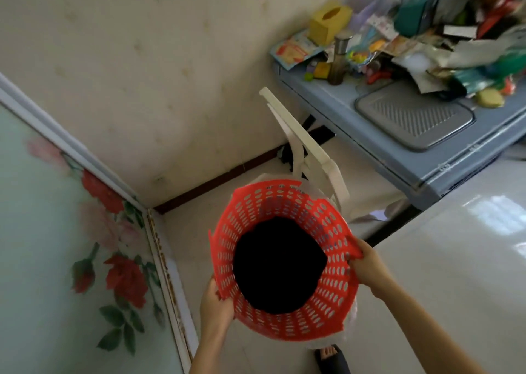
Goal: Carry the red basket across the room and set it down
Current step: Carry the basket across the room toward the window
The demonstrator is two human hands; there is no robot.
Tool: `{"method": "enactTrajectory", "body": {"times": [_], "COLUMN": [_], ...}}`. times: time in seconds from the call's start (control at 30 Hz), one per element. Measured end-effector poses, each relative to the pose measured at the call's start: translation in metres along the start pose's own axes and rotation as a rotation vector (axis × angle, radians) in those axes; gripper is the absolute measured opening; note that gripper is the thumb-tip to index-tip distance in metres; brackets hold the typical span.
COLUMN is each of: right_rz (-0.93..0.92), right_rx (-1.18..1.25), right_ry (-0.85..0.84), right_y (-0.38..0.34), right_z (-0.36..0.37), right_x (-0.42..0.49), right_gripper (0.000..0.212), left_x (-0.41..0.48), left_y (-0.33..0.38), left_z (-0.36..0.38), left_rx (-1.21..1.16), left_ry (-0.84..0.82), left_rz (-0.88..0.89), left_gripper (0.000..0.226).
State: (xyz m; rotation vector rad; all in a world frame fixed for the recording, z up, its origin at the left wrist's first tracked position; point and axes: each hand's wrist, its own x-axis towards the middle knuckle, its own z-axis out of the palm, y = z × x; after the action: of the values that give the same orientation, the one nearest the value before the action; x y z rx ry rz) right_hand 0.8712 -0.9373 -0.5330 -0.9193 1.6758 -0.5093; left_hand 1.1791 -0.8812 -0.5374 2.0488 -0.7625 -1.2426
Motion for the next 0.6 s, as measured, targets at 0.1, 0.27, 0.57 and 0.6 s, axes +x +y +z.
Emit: {"method": "enactTrajectory", "body": {"times": [0.1,0.27,0.57,0.6], "right_rz": [-0.016,0.002,0.036,0.044], "right_rx": [0.008,0.045,0.17,0.187], "right_ry": [0.066,0.064,0.251,0.279], "right_y": [-0.012,-0.009,0.029,0.035], "right_z": [-0.008,-0.011,-0.027,-0.03], "right_x": [-0.041,-0.086,-0.158,-0.164], "right_gripper": [0.058,0.059,0.058,0.059], "left_x": [-0.036,-0.059,-0.108,-0.111], "left_y": [0.017,0.02,0.021,0.02], "left_z": [-0.019,-0.034,-0.031,-0.028], "left_rx": [-0.01,-0.029,0.136,0.15], "left_ry": [0.009,-0.014,-0.113,-0.12], "left_rz": [0.007,-0.038,0.081,0.098], "left_gripper": [0.013,0.023,0.028,0.028]}}
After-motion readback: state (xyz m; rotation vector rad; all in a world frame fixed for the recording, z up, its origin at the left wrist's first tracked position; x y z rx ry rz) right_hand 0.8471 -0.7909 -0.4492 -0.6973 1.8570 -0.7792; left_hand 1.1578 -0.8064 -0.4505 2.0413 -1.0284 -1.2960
